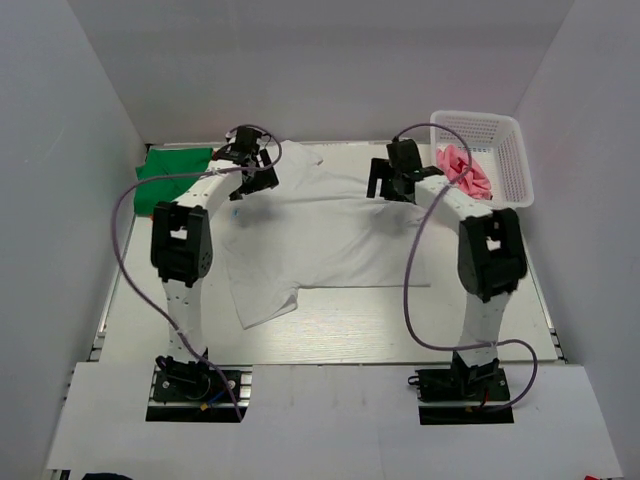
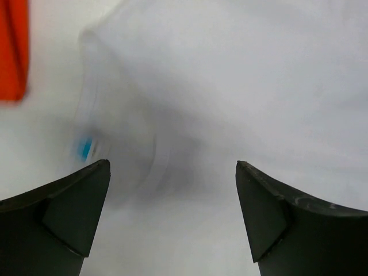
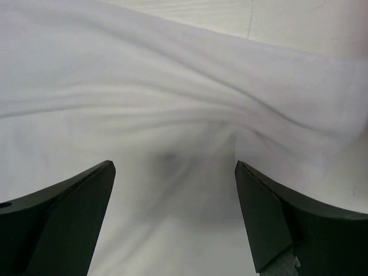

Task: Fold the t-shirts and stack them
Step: Flatten out the tshirt, then grap the side of the flattened tshirt closest away from the robot with both arms

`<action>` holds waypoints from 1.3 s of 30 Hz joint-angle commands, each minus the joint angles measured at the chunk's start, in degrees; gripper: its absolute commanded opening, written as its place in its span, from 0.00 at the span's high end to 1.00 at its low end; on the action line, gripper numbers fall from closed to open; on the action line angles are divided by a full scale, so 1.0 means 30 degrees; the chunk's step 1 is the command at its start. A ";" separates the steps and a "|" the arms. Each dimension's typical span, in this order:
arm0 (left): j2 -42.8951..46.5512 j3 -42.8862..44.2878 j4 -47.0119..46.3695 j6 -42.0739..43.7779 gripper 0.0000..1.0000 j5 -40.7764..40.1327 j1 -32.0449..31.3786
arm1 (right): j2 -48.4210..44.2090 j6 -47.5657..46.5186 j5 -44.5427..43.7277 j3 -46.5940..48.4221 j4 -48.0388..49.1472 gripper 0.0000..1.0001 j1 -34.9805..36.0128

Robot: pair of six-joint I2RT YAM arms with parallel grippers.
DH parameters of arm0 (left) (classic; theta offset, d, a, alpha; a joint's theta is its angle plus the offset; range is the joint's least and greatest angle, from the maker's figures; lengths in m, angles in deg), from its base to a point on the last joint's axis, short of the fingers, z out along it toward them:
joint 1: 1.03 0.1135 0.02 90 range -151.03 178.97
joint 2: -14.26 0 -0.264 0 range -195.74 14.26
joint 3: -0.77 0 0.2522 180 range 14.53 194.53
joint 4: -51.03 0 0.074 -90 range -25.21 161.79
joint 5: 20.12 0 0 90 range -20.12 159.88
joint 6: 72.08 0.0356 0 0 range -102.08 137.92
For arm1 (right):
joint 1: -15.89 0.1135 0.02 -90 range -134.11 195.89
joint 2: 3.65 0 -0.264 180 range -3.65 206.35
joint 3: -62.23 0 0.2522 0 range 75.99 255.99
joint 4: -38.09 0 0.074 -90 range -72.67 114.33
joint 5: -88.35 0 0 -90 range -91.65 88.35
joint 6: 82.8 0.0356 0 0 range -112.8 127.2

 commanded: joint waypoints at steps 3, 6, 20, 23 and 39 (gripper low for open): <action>0.9990 -0.9415 -0.1181 -0.1160 0.00 0.1325 -0.0562 | -0.7121 0.0414 0.0736 -0.5635 0.2266 0.10 0.0273; 1.5032 -1.5455 -0.2413 -0.2889 0.00 0.3428 -0.0562 | -1.0001 0.1705 0.1029 -0.9007 0.2445 0.10 0.0244; 2.6687 -2.8136 0.1072 -0.8053 0.00 0.7044 -0.1293 | -1.8267 0.5750 0.0181 -1.6810 0.2153 0.10 0.0098; 2.6045 -2.8404 0.1246 -0.8581 0.04 0.6370 -0.1295 | -1.8385 0.5927 -0.0140 -1.6988 0.1158 0.10 0.0098; 2.2937 -2.8404 -0.2182 -0.7321 1.00 0.6366 -0.1295 | -1.6835 0.5457 -0.1633 -1.7136 -0.1861 0.10 -0.0224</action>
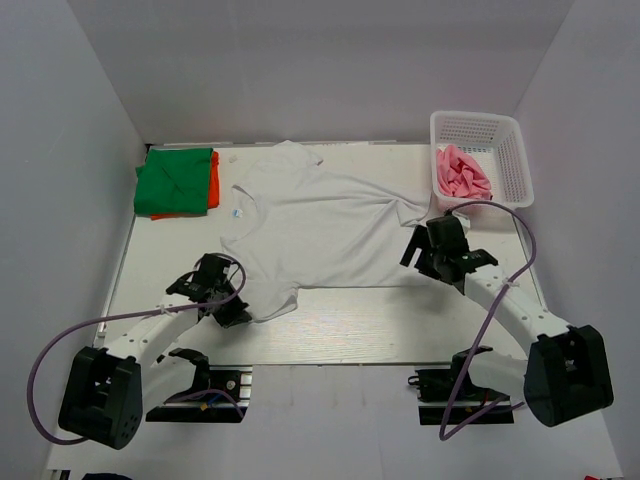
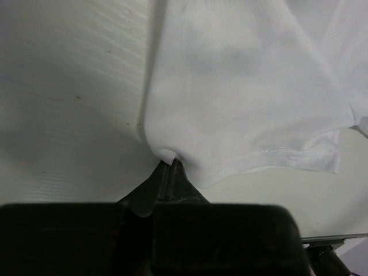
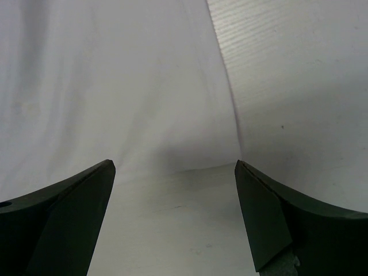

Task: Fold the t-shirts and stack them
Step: Grap the side of the flattened tshirt closest away from the robot with both arms

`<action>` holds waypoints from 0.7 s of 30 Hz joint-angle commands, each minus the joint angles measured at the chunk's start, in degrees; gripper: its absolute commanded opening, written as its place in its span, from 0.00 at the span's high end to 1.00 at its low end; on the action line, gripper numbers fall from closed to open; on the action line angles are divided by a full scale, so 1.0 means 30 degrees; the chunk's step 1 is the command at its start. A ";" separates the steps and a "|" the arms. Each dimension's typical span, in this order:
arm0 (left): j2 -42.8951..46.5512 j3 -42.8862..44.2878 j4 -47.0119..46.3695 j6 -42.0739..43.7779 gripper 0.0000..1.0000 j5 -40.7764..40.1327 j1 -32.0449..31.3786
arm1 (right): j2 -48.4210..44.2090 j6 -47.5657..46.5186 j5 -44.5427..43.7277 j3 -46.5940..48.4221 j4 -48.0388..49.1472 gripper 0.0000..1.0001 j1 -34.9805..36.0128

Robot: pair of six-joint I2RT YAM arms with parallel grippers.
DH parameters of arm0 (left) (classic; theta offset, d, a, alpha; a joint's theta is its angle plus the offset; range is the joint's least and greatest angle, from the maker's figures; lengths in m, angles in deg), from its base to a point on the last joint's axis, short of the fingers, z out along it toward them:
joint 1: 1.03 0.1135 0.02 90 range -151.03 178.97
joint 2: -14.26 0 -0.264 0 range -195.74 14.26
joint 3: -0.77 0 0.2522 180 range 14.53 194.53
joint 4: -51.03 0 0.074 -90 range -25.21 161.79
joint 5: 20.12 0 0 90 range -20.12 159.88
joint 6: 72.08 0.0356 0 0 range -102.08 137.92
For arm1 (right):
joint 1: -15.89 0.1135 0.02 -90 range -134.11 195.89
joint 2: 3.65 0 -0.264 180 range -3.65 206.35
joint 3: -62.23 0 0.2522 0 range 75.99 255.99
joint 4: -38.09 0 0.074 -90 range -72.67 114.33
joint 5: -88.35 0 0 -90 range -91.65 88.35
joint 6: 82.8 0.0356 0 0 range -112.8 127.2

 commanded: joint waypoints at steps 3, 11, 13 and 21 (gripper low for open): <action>0.0584 0.0054 -0.0279 0.0482 1.00 0.0560 -0.0064 | 0.1465 -0.0035 -0.1127 0.0197 -0.1872 0.10 -0.0290; 0.1757 0.0640 0.2064 0.0130 1.00 0.0211 -0.0064 | 0.4043 -0.0241 -0.0221 0.0138 -0.0378 0.32 -0.1023; 0.1991 0.0816 0.2418 -0.0073 1.00 0.0035 -0.0064 | 0.4601 -0.0299 0.0014 0.0197 -0.0290 0.41 -0.1228; 0.2169 0.0816 0.3528 -0.0075 1.00 0.1148 -0.0064 | 0.5013 -0.0797 0.0747 -0.0535 -0.0315 0.83 -0.1814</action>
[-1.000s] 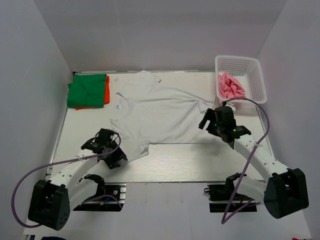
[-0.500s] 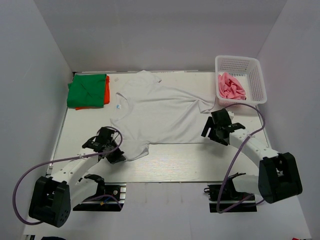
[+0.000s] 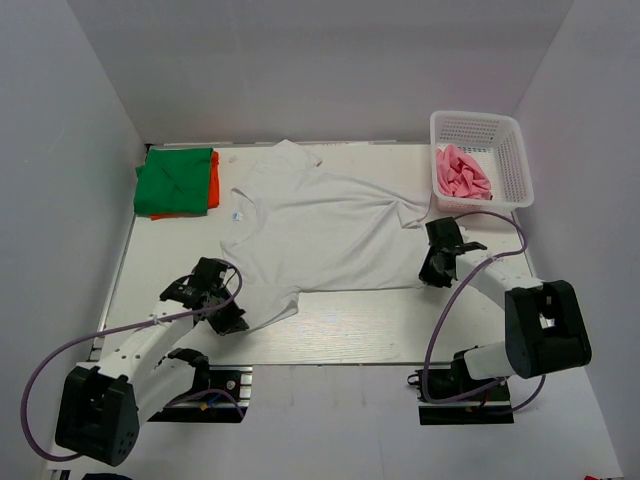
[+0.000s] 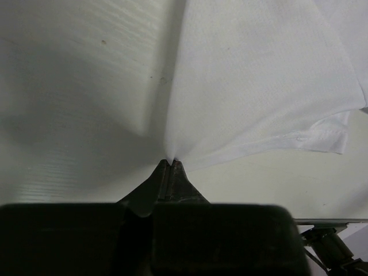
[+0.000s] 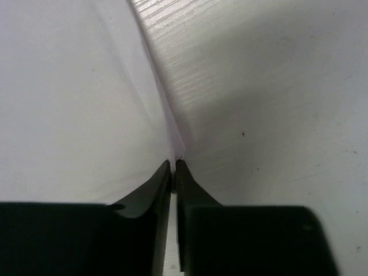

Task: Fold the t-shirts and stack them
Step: Grap the side of the flattened tshirt closest away from the robot with both arms, then fold the flattened tshirt in 1/3 of the way

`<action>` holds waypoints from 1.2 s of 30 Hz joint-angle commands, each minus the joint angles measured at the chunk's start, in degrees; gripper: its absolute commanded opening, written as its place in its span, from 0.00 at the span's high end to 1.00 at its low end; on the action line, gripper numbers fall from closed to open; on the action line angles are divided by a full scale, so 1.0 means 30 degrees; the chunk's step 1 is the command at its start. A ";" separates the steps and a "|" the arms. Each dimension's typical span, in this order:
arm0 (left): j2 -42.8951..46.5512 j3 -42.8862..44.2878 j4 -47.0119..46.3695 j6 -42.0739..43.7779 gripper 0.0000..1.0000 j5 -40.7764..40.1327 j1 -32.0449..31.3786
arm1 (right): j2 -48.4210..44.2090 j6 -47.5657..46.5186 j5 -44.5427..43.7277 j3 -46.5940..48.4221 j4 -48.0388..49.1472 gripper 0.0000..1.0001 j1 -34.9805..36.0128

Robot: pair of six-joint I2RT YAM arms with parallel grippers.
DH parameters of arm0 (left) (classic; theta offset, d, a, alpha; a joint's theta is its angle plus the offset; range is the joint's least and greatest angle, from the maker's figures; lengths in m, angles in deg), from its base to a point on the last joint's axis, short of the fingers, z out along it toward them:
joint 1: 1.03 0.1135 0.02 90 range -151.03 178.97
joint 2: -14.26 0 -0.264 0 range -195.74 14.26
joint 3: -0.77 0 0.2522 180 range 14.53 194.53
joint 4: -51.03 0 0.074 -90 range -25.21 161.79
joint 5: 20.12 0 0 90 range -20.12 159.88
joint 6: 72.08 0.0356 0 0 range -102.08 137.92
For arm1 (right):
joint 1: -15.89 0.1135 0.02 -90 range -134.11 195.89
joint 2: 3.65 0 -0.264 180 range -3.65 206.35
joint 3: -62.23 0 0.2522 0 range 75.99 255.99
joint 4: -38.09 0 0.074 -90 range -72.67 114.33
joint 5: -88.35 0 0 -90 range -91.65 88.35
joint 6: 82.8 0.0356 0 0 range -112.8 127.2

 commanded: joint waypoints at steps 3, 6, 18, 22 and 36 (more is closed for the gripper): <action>0.0428 0.0605 0.1490 -0.0119 1.00 0.1428 -0.0064 | -0.0853 -0.0112 0.1193 -0.0865 -0.1223 1.00 -0.0277; 0.1158 0.1364 0.2722 -0.0119 1.00 0.1429 -0.0064 | -0.2378 0.0002 0.2190 -0.1129 -0.2953 1.00 -0.0277; 0.2977 0.2978 0.6065 0.0087 1.00 0.1195 -0.0064 | -0.6426 0.0473 0.2927 -0.0602 -0.9167 1.00 -0.0249; 0.2566 0.4145 0.4692 0.0641 1.00 0.0814 -0.0064 | -0.6542 0.0473 0.3303 -0.0369 -0.9168 1.00 -0.0219; -0.4688 0.9767 -0.3131 0.2225 1.00 -0.0675 0.0346 | -0.3439 -0.0201 0.2661 0.3815 -0.6651 1.00 -0.0307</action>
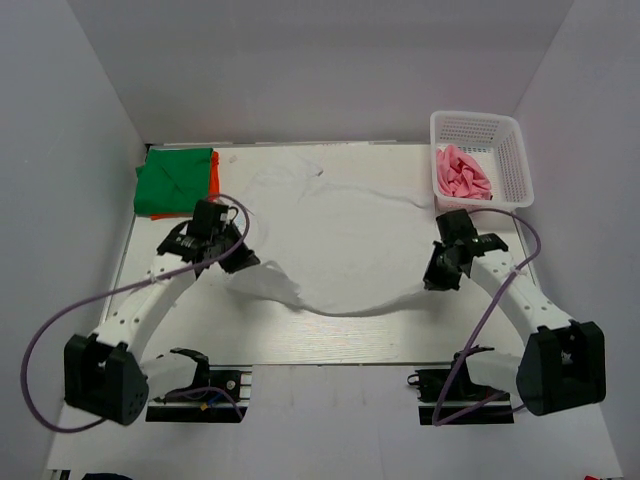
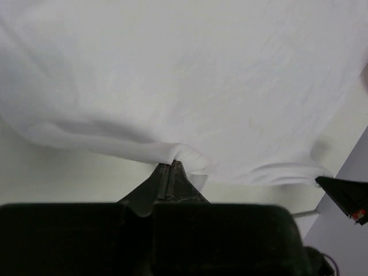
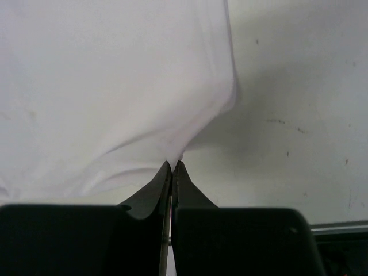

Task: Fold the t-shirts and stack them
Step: Fold the flattened tshirt in 1/3 of the way

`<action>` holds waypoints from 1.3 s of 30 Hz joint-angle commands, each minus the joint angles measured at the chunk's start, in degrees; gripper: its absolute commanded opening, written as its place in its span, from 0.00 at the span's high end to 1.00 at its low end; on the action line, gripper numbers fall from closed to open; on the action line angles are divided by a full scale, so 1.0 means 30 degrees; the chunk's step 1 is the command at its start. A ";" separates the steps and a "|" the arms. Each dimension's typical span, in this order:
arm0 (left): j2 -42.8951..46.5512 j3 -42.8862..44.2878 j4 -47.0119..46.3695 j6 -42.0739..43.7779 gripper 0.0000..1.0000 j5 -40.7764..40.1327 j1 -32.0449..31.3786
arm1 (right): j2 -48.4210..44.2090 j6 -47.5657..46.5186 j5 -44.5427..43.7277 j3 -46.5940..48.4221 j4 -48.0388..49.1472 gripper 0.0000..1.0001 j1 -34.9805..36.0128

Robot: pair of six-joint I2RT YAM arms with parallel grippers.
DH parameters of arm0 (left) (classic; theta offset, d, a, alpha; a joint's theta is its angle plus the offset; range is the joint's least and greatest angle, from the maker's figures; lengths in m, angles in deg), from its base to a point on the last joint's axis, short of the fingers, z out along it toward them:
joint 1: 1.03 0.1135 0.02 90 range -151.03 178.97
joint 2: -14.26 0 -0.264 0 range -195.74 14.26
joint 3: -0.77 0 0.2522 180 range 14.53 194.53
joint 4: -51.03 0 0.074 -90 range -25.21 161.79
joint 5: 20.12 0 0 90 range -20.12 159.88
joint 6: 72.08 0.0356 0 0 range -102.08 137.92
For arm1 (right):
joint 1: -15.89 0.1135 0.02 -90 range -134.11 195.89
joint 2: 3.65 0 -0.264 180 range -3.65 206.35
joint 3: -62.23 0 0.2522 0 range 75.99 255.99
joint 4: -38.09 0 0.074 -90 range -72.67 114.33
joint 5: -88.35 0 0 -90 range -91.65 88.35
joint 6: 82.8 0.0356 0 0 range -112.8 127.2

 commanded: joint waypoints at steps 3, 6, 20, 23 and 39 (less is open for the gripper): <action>-0.3034 0.3785 -0.2552 0.0828 1.00 -0.1862 0.0223 | 0.1783 -0.0054 -0.1364 0.2948 0.1301 1.00 -0.0110; -0.5291 0.5837 -0.2552 0.1326 1.00 -0.2507 0.0223 | 0.2926 -0.0113 -0.1776 0.4033 0.1563 1.00 -0.0314; -1.3662 1.1667 -0.6244 0.6156 1.00 -0.2160 0.0223 | 0.8137 0.0940 -0.2451 0.6674 0.3000 1.00 -0.1398; -1.5398 1.3600 -0.6039 0.6510 1.00 -0.2419 0.0223 | 0.8787 0.1321 -0.3093 0.6940 0.2620 1.00 -0.1603; -1.7839 1.8058 -0.4076 0.6336 0.00 -0.4563 0.0398 | 0.8615 0.1762 -0.4590 0.6650 0.4084 0.48 -0.2073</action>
